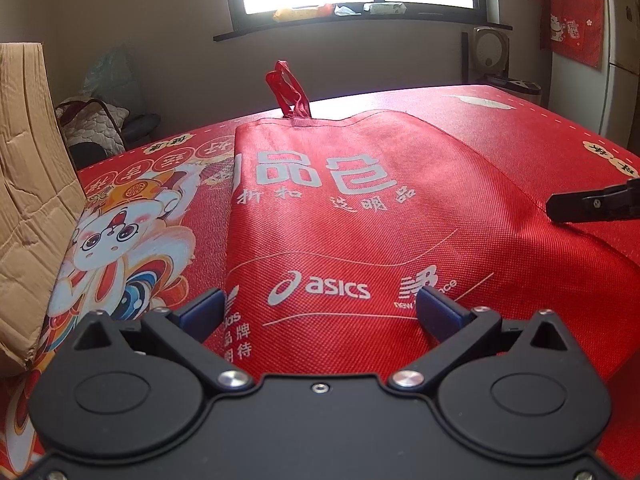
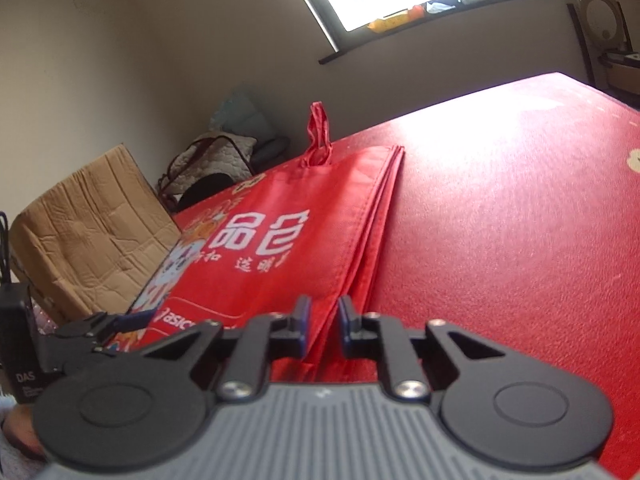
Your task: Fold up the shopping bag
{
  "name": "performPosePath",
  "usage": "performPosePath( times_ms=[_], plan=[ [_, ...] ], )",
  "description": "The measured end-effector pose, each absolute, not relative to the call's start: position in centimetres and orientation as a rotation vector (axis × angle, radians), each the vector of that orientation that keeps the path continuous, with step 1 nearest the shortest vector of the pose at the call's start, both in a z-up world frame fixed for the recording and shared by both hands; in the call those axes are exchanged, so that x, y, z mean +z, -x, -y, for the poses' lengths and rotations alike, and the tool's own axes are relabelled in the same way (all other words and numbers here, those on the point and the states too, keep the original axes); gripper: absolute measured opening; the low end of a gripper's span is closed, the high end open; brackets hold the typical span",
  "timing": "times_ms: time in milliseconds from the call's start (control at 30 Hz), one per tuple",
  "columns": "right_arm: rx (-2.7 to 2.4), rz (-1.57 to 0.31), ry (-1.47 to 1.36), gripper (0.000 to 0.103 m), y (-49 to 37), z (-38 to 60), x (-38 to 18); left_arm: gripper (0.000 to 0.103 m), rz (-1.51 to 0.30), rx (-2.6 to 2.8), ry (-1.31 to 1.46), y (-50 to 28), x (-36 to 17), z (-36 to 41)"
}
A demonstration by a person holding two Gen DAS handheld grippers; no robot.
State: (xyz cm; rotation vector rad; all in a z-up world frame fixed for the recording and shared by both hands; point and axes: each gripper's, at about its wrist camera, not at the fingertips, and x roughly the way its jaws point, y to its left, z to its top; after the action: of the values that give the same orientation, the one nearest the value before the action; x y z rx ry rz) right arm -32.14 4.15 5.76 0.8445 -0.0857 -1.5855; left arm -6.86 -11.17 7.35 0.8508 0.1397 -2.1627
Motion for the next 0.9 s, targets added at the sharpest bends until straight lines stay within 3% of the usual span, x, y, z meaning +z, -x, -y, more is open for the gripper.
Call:
performPosePath(
  times_ms=[133, 300, 500, 600, 800, 900],
  plan=[
    [-1.625, 0.115, -0.82, 0.024, 31.9, -4.5, 6.3, 0.103, -0.078, -2.152, -0.853, 7.2, 7.3, 10.5],
    [-1.54, 0.157, -0.696, 0.024, 30.8, -5.0, 7.4, 0.103, 0.004, -2.135, -0.855, 7.6, 7.3, 9.7],
    [-1.53, -0.085, -0.666, 0.026, 27.7, -2.2, 6.7, 0.103, 0.108, -2.113, -0.86, 8.6, 7.3, 8.7],
    [-1.563, -0.155, -0.762, 0.027, 28.0, -1.4, 6.1, 0.103, 0.087, -2.12, -0.86, 8.5, 7.4, 8.8],
    [-1.592, -0.267, -0.695, 0.028, 26.6, -1.6, 6.2, 0.103, 0.092, -2.134, -0.846, 7.3, 8.3, 9.5],
    [-1.583, -0.275, -0.687, 0.034, 26.5, -1.8, 6.1, 0.103, 0.099, -2.14, -0.838, 6.7, 8.7, 9.8]
  ],
)
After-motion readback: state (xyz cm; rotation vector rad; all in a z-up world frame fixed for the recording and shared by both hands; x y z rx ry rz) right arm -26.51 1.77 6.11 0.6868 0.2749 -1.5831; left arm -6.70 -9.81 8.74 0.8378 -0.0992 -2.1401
